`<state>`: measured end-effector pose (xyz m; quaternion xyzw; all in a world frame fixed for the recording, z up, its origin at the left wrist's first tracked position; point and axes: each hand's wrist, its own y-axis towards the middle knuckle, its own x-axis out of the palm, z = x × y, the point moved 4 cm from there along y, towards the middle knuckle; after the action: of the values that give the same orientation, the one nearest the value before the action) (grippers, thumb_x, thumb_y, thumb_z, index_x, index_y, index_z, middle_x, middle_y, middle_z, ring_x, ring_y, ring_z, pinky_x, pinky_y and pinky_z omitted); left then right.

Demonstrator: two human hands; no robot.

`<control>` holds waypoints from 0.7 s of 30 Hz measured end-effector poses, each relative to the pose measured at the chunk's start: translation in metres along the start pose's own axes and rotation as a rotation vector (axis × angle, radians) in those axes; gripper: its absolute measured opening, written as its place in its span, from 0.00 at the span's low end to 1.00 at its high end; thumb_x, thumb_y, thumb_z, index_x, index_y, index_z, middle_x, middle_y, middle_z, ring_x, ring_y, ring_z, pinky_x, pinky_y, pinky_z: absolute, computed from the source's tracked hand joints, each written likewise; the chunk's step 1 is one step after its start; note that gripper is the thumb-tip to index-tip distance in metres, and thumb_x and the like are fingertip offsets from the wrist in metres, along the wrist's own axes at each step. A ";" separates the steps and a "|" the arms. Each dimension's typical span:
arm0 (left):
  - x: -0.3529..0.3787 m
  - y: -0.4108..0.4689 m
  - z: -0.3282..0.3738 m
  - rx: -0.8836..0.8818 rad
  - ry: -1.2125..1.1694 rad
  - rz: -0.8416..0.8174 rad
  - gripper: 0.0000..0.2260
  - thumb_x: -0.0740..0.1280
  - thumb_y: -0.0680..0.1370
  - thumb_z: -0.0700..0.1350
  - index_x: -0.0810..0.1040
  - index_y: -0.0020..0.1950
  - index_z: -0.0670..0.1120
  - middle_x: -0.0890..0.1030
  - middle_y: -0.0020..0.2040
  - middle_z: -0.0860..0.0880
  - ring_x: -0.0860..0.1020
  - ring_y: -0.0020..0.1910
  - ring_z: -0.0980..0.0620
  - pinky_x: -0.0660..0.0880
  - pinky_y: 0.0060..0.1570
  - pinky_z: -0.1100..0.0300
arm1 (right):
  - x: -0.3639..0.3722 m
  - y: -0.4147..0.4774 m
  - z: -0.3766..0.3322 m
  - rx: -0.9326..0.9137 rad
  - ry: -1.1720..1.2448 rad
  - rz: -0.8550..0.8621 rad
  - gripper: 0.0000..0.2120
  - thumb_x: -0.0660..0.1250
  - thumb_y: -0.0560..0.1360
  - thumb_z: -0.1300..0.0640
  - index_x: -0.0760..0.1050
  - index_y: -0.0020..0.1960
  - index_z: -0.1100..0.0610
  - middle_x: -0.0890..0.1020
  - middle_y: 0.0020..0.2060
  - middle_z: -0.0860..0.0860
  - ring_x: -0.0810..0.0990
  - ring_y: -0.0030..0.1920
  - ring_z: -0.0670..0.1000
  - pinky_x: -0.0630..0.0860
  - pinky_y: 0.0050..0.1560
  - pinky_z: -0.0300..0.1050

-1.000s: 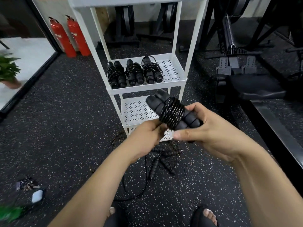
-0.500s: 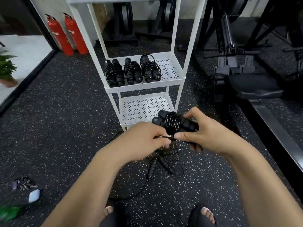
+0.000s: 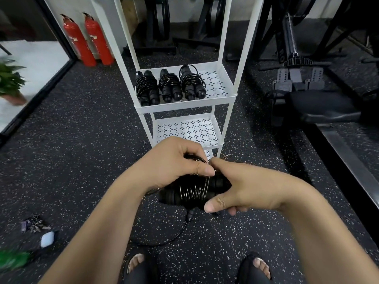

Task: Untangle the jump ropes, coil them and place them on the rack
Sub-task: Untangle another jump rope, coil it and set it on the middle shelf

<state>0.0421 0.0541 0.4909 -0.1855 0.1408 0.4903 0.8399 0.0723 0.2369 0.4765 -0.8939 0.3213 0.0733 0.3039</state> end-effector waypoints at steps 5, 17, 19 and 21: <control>-0.012 0.004 -0.014 0.024 -0.124 0.046 0.08 0.80 0.71 0.49 0.86 0.43 0.46 0.85 0.38 0.51 0.79 0.38 0.57 0.75 0.44 0.66 | -0.005 -0.013 -0.007 -0.092 0.169 -0.026 0.25 0.80 0.76 0.56 0.69 0.65 0.55 0.86 0.46 0.59 0.79 0.39 0.53 0.74 0.35 0.44; -0.006 0.006 -0.030 -0.178 -0.171 0.271 0.15 0.68 0.84 0.39 0.81 0.38 0.49 0.76 0.31 0.45 0.66 0.34 0.43 0.69 0.44 0.47 | -0.028 -0.006 -0.005 -0.385 0.760 0.281 0.32 0.80 0.73 0.59 0.74 0.73 0.49 0.83 0.55 0.59 0.79 0.36 0.54 0.75 0.32 0.42; 0.006 0.013 -0.022 -0.142 -0.087 0.268 0.13 0.67 0.86 0.48 0.84 0.43 0.56 0.74 0.54 0.48 0.70 0.38 0.37 0.73 0.44 0.42 | -0.032 -0.003 -0.003 -0.415 0.797 0.368 0.29 0.77 0.77 0.59 0.74 0.76 0.51 0.83 0.59 0.61 0.77 0.38 0.53 0.73 0.33 0.42; 0.013 0.016 -0.017 -0.090 -0.004 0.288 0.08 0.66 0.86 0.52 0.86 0.54 0.59 0.87 0.47 0.57 0.82 0.46 0.52 0.77 0.53 0.51 | -0.033 0.000 0.000 -0.429 0.802 0.438 0.20 0.71 0.81 0.59 0.78 0.72 0.56 0.82 0.53 0.59 0.76 0.39 0.52 0.72 0.35 0.41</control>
<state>0.0328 0.0634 0.4673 -0.1999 0.1419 0.6120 0.7519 0.0464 0.2547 0.4878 -0.8057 0.5703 -0.1496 -0.0568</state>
